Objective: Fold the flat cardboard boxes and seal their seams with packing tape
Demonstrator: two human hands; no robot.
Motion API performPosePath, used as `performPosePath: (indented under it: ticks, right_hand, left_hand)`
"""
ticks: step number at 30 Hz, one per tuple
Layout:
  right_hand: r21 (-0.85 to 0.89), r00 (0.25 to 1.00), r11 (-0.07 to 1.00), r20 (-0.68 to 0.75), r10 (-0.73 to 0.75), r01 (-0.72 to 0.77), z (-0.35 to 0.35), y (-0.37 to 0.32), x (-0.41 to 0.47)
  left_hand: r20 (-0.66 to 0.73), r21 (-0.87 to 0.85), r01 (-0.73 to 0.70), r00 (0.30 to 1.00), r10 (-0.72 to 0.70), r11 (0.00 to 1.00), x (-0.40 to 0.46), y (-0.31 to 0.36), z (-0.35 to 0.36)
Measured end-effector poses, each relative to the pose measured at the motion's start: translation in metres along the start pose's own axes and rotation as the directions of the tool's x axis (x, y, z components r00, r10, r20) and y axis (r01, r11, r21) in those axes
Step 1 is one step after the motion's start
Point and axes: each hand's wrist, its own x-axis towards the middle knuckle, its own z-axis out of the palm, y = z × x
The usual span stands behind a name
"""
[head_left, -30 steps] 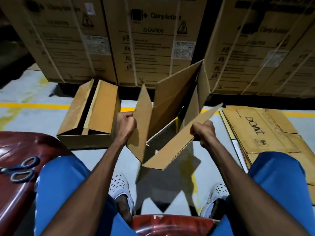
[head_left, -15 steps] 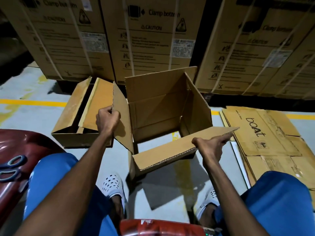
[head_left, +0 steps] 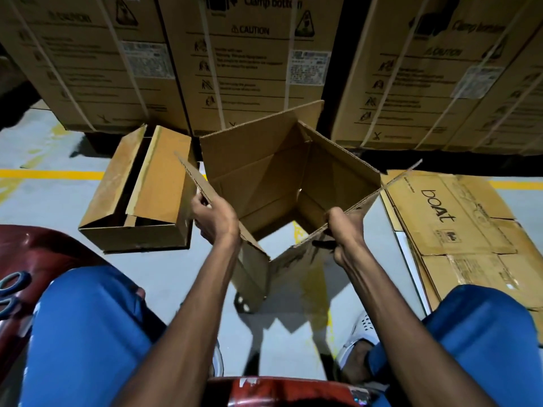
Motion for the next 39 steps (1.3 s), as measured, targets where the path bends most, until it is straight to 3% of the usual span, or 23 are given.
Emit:
performPosePath:
  ticks: [5,8,9,11,13,15,18,20,24,28,32,36,39]
  right_hand:
    - [-0.206,0.997,0.978,-0.058,-0.054,0.041,-0.028,-0.023,0.027]
    - [-0.365,0.999,0.930,0.000,-0.038,0.036,-0.052,-0.032,0.037]
    - [-0.410,0.999,0.911,0.014,-0.040,0.042,-0.056,-0.033,0.039]
    - [-0.456,0.997,0.886,0.044,-0.069,0.081,-0.061,-0.034,0.043]
    - [-0.490,0.994,0.865,0.067,-0.089,0.110,-0.063,-0.034,0.044]
    - [-0.518,0.990,0.844,0.092,-0.103,0.136,-0.069,-0.032,0.043]
    - [-0.525,0.987,0.836,0.108,-0.122,0.161,-0.087,-0.029,0.044]
    - [-0.519,0.987,0.841,0.125,-0.102,0.153,-0.102,-0.028,0.046]
    - [-0.496,0.988,0.858,0.128,-0.083,0.137,-0.116,-0.027,0.053]
    - [-0.542,0.983,0.820,0.091,-0.159,0.183,-0.107,-0.031,0.059]
    - [-0.537,0.970,0.809,0.097,-0.222,0.239,-0.093,-0.047,0.066]
    - [-0.572,0.964,0.776,0.179,-0.199,0.266,-0.083,-0.059,0.073]
    - [-0.653,0.958,0.700,0.195,-0.213,0.288,-0.085,-0.058,0.076]
  left_hand:
    - [0.064,0.015,0.055,0.996,-0.056,0.998,-0.049,-0.017,0.003]
    - [0.113,0.228,-0.248,0.967,0.228,0.941,-0.029,0.014,0.014]
    - [0.162,0.320,-0.383,0.923,0.348,0.867,-0.017,0.030,0.021]
    - [0.343,0.503,-0.598,0.801,0.491,0.624,0.006,0.061,0.038]
    - [0.530,0.599,-0.702,0.709,0.466,0.386,0.024,0.085,0.058]
    - [0.636,0.633,-0.711,0.703,0.317,0.308,0.036,0.097,0.076]
    - [0.671,0.675,-0.650,0.738,0.076,0.350,0.073,0.093,0.096]
    - [0.693,0.674,-0.630,0.720,-0.034,0.385,0.094,0.080,0.101]
    - [0.760,0.521,-0.637,0.649,0.031,0.568,0.082,0.053,0.094]
    - [0.792,0.509,-0.724,0.605,0.074,0.466,0.067,0.055,0.077]
    - [0.803,0.590,-0.723,0.572,-0.169,0.360,0.067,0.080,0.035]
    - [0.692,0.718,-0.609,0.675,-0.254,0.338,0.069,0.071,-0.007]
    - [0.658,0.723,-0.523,0.721,-0.218,0.452,0.069,0.054,-0.020]
